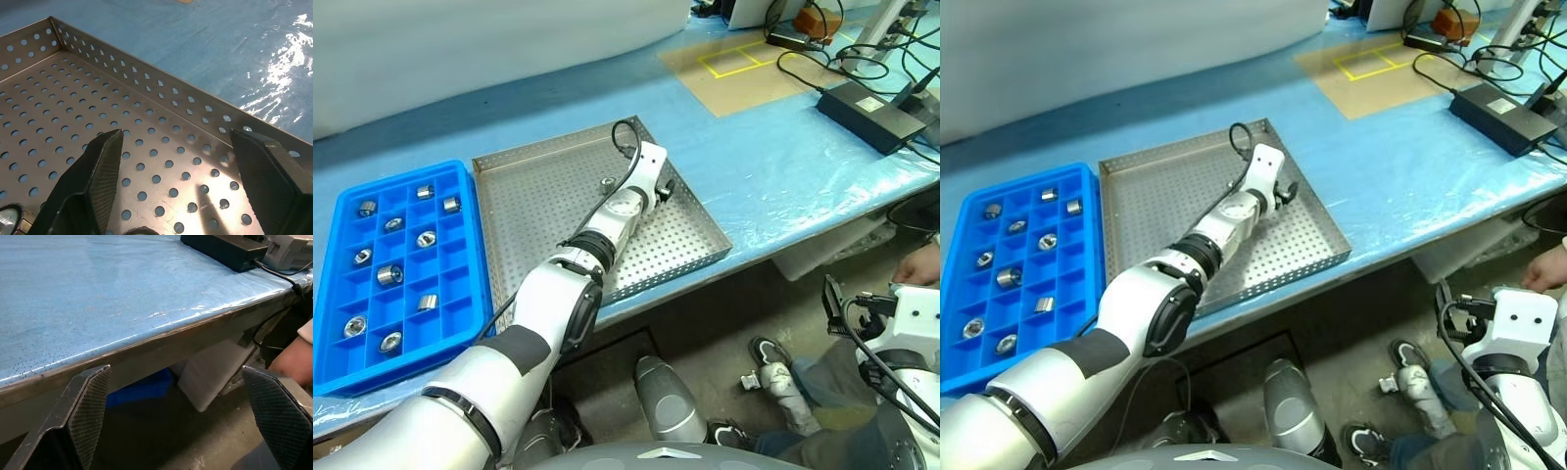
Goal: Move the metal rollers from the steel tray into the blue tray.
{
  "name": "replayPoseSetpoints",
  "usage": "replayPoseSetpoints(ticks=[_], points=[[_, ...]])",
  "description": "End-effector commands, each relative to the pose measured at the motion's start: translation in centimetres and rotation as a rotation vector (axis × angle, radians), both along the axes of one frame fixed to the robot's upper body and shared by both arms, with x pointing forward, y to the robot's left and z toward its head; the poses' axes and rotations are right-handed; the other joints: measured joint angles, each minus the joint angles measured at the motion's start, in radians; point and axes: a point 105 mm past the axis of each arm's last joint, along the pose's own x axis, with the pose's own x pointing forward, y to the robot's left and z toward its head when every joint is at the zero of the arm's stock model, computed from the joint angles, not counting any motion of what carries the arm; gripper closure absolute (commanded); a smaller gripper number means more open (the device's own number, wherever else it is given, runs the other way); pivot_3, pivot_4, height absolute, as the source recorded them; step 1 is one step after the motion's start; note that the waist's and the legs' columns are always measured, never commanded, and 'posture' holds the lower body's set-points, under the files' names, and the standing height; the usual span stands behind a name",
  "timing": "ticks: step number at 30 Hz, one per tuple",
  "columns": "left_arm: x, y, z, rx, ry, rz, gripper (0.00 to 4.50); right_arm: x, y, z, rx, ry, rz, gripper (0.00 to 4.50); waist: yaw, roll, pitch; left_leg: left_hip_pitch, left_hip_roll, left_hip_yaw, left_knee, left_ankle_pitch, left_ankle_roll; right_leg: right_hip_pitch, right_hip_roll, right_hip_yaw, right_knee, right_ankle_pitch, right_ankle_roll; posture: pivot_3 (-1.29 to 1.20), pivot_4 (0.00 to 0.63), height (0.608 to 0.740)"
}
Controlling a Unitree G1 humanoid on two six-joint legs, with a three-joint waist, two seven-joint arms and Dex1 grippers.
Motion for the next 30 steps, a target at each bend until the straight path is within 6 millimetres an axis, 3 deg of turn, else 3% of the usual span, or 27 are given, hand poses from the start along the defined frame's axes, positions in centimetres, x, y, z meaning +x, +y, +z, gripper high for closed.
replayPoseSetpoints(ticks=[1,10,18,30], points=[[-1.0,-2.2,0.5,-0.058,-0.027,-0.044,0.82,0.3,0.0,0.8,-0.03,-0.027,0.015,0.0,0.001,0.0,0.0,0.0,0.0,0.0,0.0,0.0,0.0,0.0,0.0,0.0,0.0,0.0,0.0,-0.74,0.15,0.74],[-0.6,-1.0,1.2,-0.077,-0.082,0.004,0.82,1.1,-0.1,0.6,-0.032,-0.021,0.045,0.0,0.002,0.0,0.0,-0.004,0.0,-0.001,0.004,-0.001,0.002,0.0,-0.002,-0.003,0.0,0.0,0.0,-0.7,0.15,0.74],[-0.5,-0.1,0.3,-0.066,-0.08,0.022,0.82,1.6,0.0,0.5,-0.039,-0.013,0.068,0.0,0.004,0.0,0.0,-0.004,0.0,-0.001,0.005,-0.001,0.003,0.003,-0.004,-0.009,0.001,0.0,0.0,-0.68,0.15,0.74],[-1.9,0.3,-4.9,0.059,0.081,-0.021,0.82,1.8,0.0,0.5,-0.048,-0.007,0.079,0.0,0.005,0.0,0.0,-0.006,0.0,0.0,0.006,0.0,0.005,0.005,-0.008,-0.014,0.001,0.0,0.0,-0.67,0.15,0.74]])
